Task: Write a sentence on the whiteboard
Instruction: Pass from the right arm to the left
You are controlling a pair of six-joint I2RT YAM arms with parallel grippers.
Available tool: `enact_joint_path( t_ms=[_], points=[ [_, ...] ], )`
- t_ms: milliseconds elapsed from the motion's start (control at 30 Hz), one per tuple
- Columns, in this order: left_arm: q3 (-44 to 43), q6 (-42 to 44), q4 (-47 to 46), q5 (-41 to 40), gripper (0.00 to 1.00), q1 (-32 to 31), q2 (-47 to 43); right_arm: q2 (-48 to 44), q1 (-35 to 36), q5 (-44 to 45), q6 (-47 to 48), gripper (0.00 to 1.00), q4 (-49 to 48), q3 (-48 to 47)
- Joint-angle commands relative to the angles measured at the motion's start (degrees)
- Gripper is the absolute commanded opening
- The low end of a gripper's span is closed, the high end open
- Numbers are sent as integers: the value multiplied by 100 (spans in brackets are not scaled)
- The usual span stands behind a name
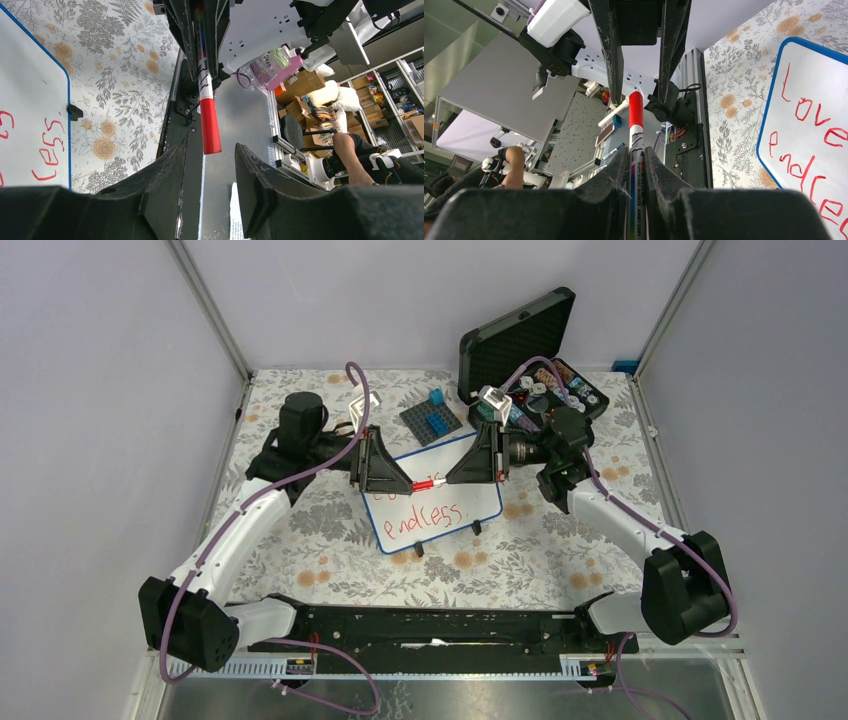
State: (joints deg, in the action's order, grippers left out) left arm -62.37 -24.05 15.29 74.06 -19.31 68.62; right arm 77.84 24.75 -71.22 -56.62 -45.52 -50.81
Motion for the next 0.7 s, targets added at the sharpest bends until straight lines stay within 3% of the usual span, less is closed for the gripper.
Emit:
enact_joint_path(
  t_ms=[0, 567, 667],
  points=[
    [57, -97, -336, 93, 44, -44, -52, -126, 113, -53, 215, 0, -32, -60],
    [214, 2, -354, -74, 40, -237, -15, -29, 341, 150, 768, 0, 668, -233],
    [262, 28, -361, -112, 35, -272, -7, -2, 367, 161, 784, 0, 705, -260]
  ],
)
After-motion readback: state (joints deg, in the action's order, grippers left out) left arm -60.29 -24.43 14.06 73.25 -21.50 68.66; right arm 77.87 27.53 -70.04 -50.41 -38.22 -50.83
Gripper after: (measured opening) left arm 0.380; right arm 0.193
